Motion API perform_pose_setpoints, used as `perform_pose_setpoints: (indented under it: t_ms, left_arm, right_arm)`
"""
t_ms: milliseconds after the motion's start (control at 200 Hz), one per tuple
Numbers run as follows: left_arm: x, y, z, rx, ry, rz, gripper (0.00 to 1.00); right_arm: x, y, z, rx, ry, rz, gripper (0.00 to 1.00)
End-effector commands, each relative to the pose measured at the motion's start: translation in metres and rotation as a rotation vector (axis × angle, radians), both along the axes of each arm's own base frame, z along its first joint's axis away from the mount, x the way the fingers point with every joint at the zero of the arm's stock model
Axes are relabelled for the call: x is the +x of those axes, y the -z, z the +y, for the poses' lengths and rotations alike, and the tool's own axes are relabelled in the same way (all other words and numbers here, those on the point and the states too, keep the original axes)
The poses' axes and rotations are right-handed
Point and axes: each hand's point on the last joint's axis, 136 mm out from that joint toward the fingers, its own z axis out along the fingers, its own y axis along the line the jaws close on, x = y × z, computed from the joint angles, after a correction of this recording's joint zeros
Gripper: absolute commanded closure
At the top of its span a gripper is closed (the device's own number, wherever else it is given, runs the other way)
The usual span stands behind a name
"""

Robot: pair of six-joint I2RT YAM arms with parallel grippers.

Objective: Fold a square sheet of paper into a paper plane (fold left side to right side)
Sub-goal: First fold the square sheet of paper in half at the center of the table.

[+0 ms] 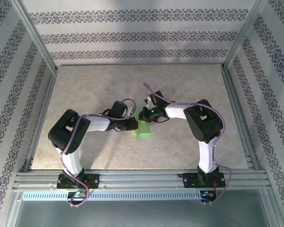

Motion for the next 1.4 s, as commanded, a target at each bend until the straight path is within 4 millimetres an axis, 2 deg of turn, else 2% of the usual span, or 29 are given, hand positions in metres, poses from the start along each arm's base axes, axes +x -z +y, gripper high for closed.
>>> perform_pose_setpoints:
  t_ms: [0, 310, 540, 720, 914, 1074, 1149, 1394]
  left_arm:
    - [-0.018, 0.015, 0.007, 0.049, 0.027, 0.046, 0.89]
    - [-0.053, 0.011, 0.014, 0.039, 0.081, 0.056, 0.89]
    - [-0.071, 0.014, 0.023, 0.047, 0.089, 0.065, 0.89]
    - [-0.061, 0.004, 0.017, 0.029, 0.074, 0.05, 0.89]
    - [-0.036, -0.029, 0.008, -0.03, 0.042, -0.023, 0.89]
    - [-0.024, -0.048, -0.006, -0.079, 0.067, -0.054, 0.89]
    - [-0.022, -0.046, -0.011, -0.089, 0.081, -0.047, 0.89]
    - [-0.027, -0.018, -0.02, -0.09, 0.107, 0.019, 0.89]
  right_arm:
    - [-0.012, 0.029, -0.013, -0.085, 0.017, 0.069, 1.0]
    - [-0.013, 0.039, -0.036, -0.124, 0.054, 0.096, 1.0]
    - [-0.015, 0.04, -0.037, -0.117, 0.051, 0.098, 1.0]
    - [-0.018, 0.039, -0.033, -0.11, 0.037, 0.096, 1.0]
    - [-0.019, 0.037, -0.031, -0.105, 0.03, 0.094, 1.0]
    - [-0.018, 0.035, -0.03, -0.102, 0.027, 0.091, 1.0]
    - [-0.018, 0.035, -0.03, -0.102, 0.028, 0.089, 1.0]
    - [-0.018, 0.035, -0.029, -0.101, 0.027, 0.09, 1.0]
